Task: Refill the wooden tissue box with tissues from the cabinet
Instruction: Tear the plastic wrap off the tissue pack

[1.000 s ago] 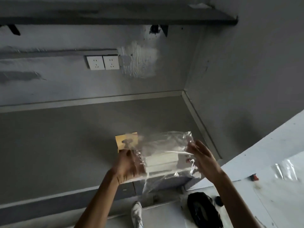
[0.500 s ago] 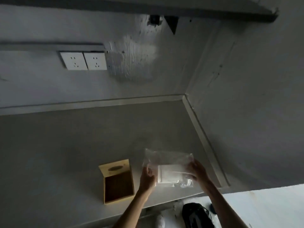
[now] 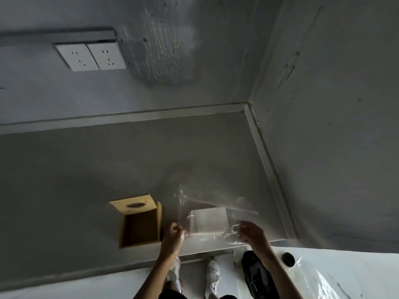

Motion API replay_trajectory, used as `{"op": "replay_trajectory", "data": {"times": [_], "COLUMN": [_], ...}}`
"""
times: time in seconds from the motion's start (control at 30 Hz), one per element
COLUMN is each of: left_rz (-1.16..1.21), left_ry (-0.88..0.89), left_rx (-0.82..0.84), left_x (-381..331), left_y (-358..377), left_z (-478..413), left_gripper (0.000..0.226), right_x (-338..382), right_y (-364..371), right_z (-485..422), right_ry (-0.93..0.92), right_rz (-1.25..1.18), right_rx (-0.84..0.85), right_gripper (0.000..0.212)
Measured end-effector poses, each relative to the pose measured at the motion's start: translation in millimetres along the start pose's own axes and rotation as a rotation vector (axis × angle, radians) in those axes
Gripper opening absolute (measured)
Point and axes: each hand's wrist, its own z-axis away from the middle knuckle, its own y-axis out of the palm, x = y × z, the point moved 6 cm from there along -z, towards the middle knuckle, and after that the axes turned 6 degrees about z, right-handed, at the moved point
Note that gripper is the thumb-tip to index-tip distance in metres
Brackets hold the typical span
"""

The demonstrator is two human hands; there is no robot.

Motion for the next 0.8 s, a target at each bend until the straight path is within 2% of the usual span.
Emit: {"op": "replay_trajectory", "data": {"times": [0.03,0.07,0.1,0.13,0.2,0.27,0.33,0.4,0.43,0.5,0.57,0.6,0.7,0.8], "left_rz": [-0.043,-0.067,-0.079,-0.098,-0.129,-0.101,-0.087,-0.091,-0.041,0.144,0.258,0.248,0.264,0.304], "left_ry": [0.018,0.034,0.047,0.048,0.015,-0.013,0.089,0.198,0.213,0.148,0.11,0.12,0.147,0.082], "left_rx": [-0.014,-0.054,-0.078,-0.103,-0.086,-0.078,-0.129,-0.158,-0.132,-0.011,0.083,0.091,0.065,0.14], "left_x": [-0.4,-2.5,-2.8,-3.3,-6.0,-17.9,-43.9,-70.0,-82.9,-98.2,-110.9,-114.9,-128.4,-141.3], "left_y": [0.5,0.0,-0.8,-1.5,0.1,0.0,-3.6,-8.4,-9.4,-5.4,-1.6,-2.5,-14.4,-12.9], "left_z": [4.2,9.8,12.2,14.5,20.4,23.1,20.0,12.0,7.8,-6.5,-18.9,-25.7,-43.8,-55.4], "left_gripper": [0.023,0.015,0.005,0.01,0.01,0.016,0.035,0.062,0.073,0.08,0.058,0.044,0.023,0.01], "right_x": [0.1,-0.1,-0.6,-1.6,1.0,8.8,32.8,59.8,74.3,96.6,113.9,118.3,121.0,127.1], "right_y": [-1.2,-4.6,-8.7,-11.9,-15.1,-16.5,-25.7,-33.3,-34.2,-32.7,-32.5,-32.5,-32.4,-37.7], "right_z": [-2.9,-4.3,-5.6,-7.2,-5.8,-9.6,-17.9,-32.8,-38.2,-49.3,-57.8,-63.3,-76.7,-86.8], "right_ry": [-0.029,-0.039,-0.045,-0.05,-0.08,-0.137,-0.192,-0.263,-0.29,-0.3,-0.256,-0.235,-0.087,-0.092], "right_rz": [0.058,0.107,0.155,0.202,0.263,0.204,0.139,0.193,0.235,0.274,0.224,0.165,-0.029,-0.111], "right_rx": [-0.025,-0.06,-0.106,-0.138,-0.152,-0.107,-0.071,-0.01,0.028,0.092,0.056,0.03,-0.062,-0.123], "right_gripper": [0.033,0.02,0.011,0.009,0.018,0.033,0.057,0.076,0.075,0.05,0.015,0.006,0.012,0.006]}}
